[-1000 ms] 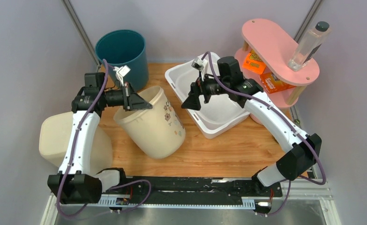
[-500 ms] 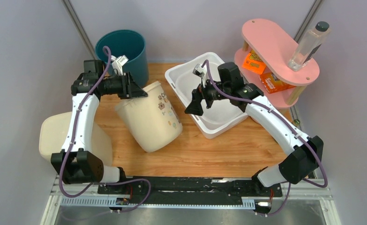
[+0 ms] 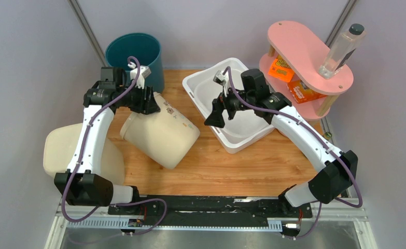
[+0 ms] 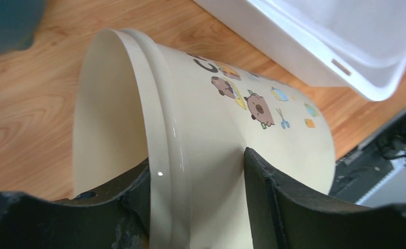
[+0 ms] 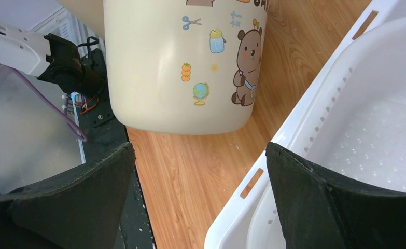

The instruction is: Turn the large container upside down

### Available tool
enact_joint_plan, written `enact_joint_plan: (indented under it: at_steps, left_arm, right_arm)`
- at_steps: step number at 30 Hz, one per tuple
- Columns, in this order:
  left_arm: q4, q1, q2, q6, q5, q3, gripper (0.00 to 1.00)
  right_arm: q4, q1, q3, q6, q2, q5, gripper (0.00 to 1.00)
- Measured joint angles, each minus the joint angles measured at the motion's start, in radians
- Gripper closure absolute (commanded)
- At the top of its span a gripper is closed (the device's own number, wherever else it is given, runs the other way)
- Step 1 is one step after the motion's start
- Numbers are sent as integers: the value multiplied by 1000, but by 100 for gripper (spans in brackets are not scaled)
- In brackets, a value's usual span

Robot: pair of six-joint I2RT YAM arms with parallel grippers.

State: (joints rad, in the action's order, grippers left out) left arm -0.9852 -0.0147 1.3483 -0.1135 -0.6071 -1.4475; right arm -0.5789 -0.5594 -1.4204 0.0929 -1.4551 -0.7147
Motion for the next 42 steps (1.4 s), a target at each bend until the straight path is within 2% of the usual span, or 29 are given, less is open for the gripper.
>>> enact_joint_plan:
  at_steps: [6,15,22,30,42]
  left_arm:
    - [0,-45,-6,-8,226,-36,27]
    - [-94,-43,79,-29,519,-117,27]
    - [-230,-44,91,-68,653,-168,36]
    - [-318,-44,107,-98,735,-199,40]
    - [-407,-44,107,-148,770,-178,64]
  right_arm:
    - [3,0,4,31,0,21,0]
    - [8,-1,45,171,0,56,0]
    - [16,-2,58,194,0,59,0]
    - [23,-3,109,194,5,63,0]
    - [40,-3,137,195,38,69,0]
